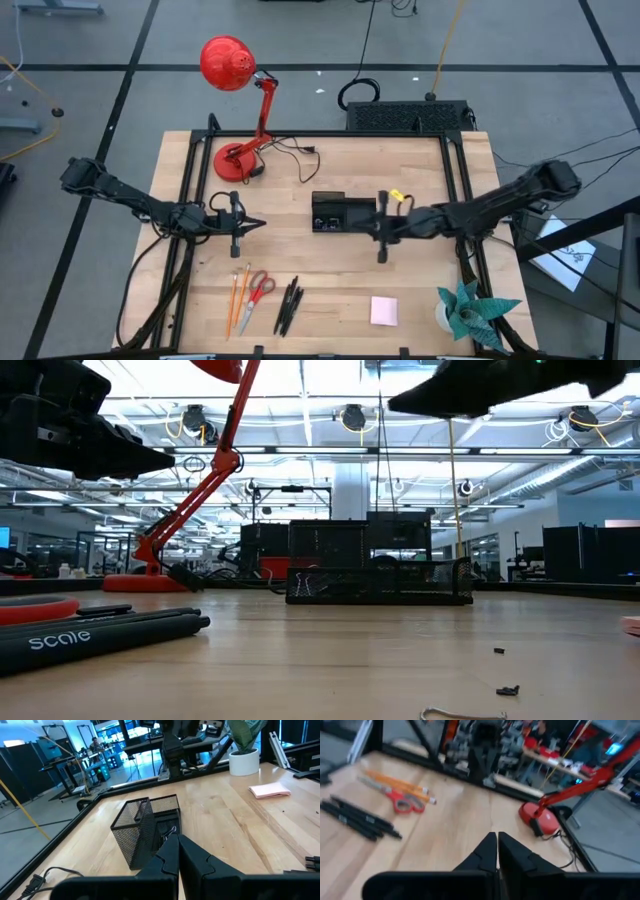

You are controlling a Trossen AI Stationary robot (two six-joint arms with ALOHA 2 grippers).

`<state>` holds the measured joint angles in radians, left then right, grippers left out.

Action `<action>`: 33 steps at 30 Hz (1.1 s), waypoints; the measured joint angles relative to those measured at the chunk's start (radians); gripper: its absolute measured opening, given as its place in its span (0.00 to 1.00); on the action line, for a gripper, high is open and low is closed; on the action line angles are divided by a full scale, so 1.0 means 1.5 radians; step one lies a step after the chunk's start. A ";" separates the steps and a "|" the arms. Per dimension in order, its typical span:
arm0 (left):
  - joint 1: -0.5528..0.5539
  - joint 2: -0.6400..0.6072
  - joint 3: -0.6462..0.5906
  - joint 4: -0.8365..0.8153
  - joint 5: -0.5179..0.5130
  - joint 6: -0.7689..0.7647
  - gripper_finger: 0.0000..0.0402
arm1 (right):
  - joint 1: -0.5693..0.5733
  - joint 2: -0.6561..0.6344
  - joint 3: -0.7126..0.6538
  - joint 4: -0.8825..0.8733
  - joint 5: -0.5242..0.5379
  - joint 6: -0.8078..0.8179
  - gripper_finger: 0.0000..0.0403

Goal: Pick and place office supplies into organizer
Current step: Put the pink sticky notes into the black desk organizer

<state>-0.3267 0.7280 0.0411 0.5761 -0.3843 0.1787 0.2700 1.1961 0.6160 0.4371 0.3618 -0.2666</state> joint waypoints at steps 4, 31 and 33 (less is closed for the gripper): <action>0.000 0.000 0.000 0.000 0.000 0.000 0.01 | -0.012 -0.056 -0.068 0.042 0.000 0.026 0.00; 0.000 0.000 0.000 -0.010 0.000 -0.001 0.01 | -0.021 -0.075 -0.099 0.021 -0.121 0.163 0.09; 0.000 0.000 0.000 -0.012 0.000 0.000 0.01 | 0.007 -0.063 -0.075 -0.023 -0.120 0.178 0.15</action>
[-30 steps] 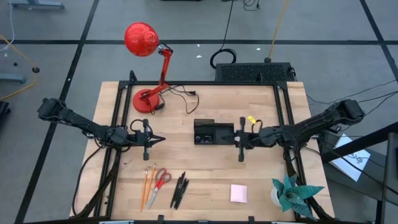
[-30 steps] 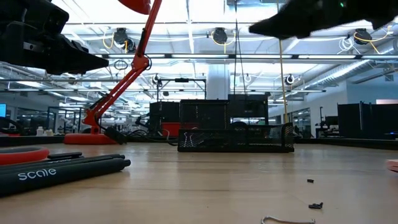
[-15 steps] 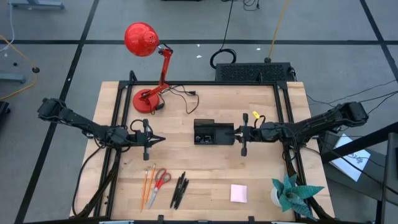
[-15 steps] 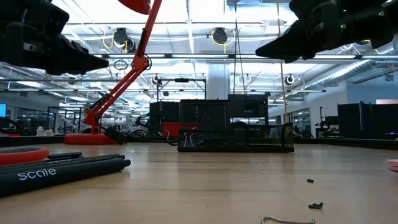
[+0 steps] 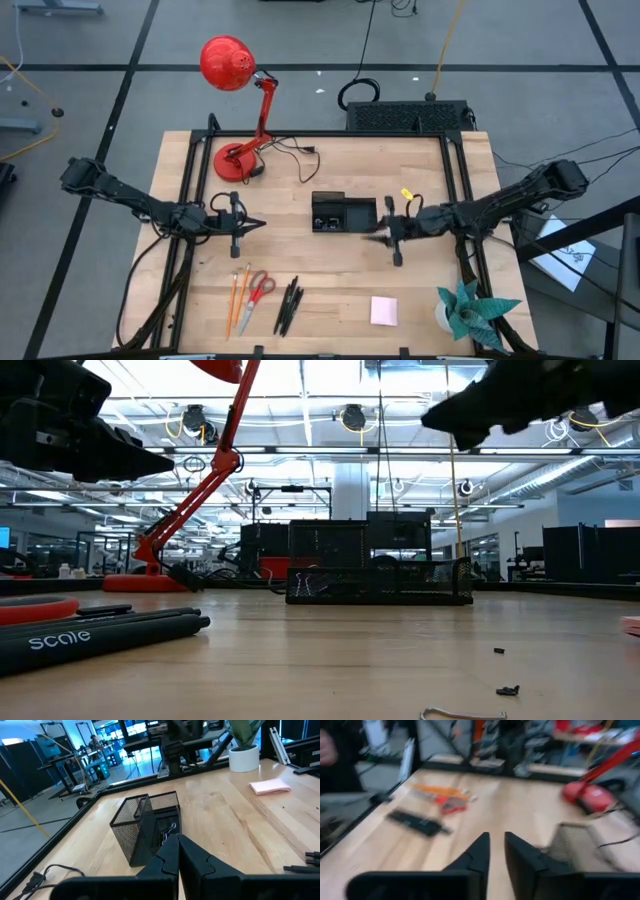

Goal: Pick and place office supplies into organizer
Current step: Put the pink sticky notes into the black desk organizer

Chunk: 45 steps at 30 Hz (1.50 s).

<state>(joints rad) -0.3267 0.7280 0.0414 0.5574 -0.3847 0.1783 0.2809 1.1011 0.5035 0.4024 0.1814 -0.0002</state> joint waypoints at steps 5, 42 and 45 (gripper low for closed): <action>0.000 0.000 0.000 -0.004 -0.004 -0.001 0.01 | 0.062 0.062 0.090 -0.112 0.001 0.052 0.32; 0.000 0.000 0.000 -0.080 0.048 -0.028 0.01 | 0.360 0.452 0.464 -0.591 -0.023 0.775 0.81; 0.000 0.000 0.000 -0.077 0.048 -0.020 0.01 | 0.363 0.456 0.463 -0.637 -0.008 0.778 0.81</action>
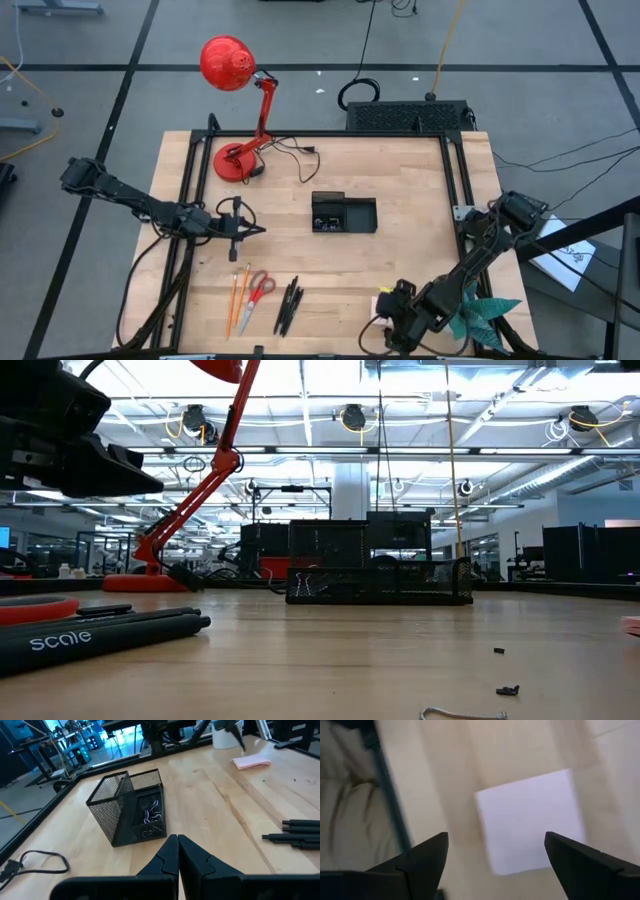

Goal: Pick and place office supplies into organizer
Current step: Put the pink sticky notes into the black desk organizer

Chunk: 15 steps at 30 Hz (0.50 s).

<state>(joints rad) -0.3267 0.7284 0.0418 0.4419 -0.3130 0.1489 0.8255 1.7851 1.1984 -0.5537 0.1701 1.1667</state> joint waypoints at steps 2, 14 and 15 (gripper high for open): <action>0.000 0.000 0.000 0.005 0.000 0.001 0.01 | 0.000 0.000 0.000 -0.016 0.010 -0.003 0.81; 0.000 0.000 0.000 0.005 -0.001 0.001 0.01 | -0.004 -0.003 -0.001 -0.101 0.011 -0.086 0.81; 0.000 0.000 0.000 0.003 -0.001 -0.001 0.01 | -0.004 -0.003 -0.001 -0.100 0.000 -0.090 0.81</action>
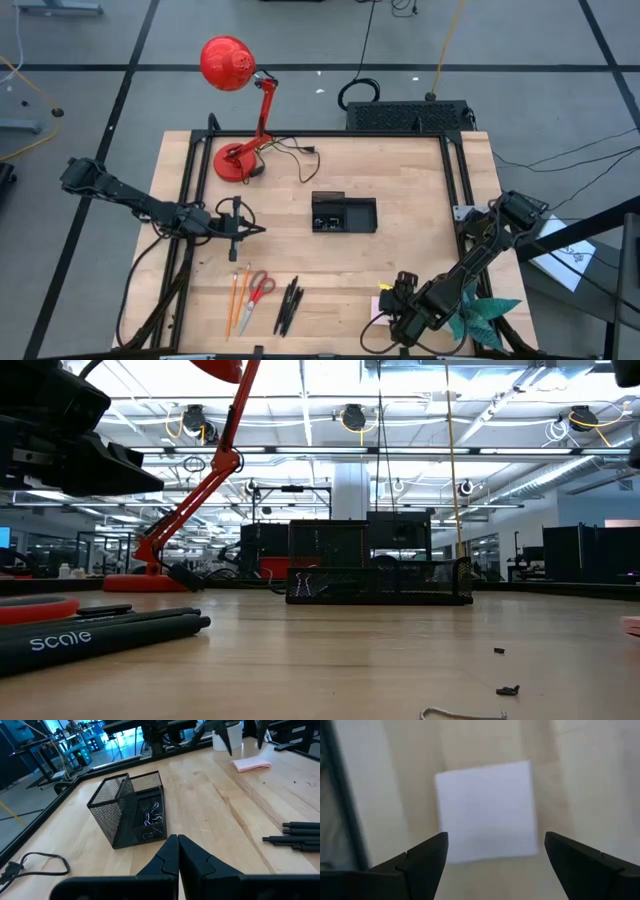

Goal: Pick and place office supplies into organizer
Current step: Put the pink sticky notes into the black desk organizer

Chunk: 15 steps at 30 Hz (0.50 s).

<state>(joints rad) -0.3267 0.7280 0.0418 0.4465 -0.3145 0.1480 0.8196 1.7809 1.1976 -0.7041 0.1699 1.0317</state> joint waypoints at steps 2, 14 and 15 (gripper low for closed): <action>0.000 0.000 0.000 -0.005 0.000 -0.001 0.01 | 0.000 0.000 0.000 0.000 -0.012 0.004 0.81; 0.000 0.000 0.000 -0.006 0.000 -0.003 0.01 | 0.029 0.035 0.009 0.071 0.010 0.014 0.78; 0.000 0.000 0.000 -0.006 0.000 -0.003 0.01 | 0.032 0.043 0.014 0.061 0.014 0.014 0.78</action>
<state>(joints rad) -0.3270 0.7281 0.0418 0.4377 -0.3149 0.1431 0.8681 1.8450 1.2193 -0.6121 0.1907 1.0520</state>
